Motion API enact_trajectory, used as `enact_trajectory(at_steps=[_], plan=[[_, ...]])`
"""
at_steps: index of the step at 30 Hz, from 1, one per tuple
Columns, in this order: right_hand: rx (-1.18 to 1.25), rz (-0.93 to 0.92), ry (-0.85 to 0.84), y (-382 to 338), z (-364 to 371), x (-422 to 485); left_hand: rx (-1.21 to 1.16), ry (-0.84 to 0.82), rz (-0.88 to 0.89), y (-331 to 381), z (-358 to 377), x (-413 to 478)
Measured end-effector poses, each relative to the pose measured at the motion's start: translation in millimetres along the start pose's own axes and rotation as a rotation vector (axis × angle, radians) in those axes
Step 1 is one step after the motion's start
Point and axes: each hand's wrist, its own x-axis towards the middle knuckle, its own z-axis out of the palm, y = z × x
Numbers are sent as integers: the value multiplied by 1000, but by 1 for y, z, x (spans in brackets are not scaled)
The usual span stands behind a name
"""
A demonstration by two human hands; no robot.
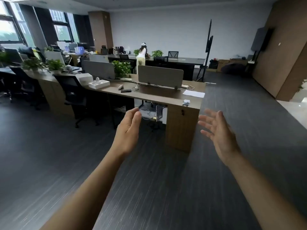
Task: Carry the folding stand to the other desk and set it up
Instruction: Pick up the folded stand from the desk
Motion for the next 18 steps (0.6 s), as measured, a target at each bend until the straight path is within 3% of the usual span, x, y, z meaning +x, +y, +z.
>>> enact_trajectory(at_steps=[10, 18], plan=[[-25, -19, 108, 37, 21, 250, -52, -151, -55, -86, 90, 265], [-2, -8, 194, 132, -15, 461, -48, -237, -31, -172, 225, 467]])
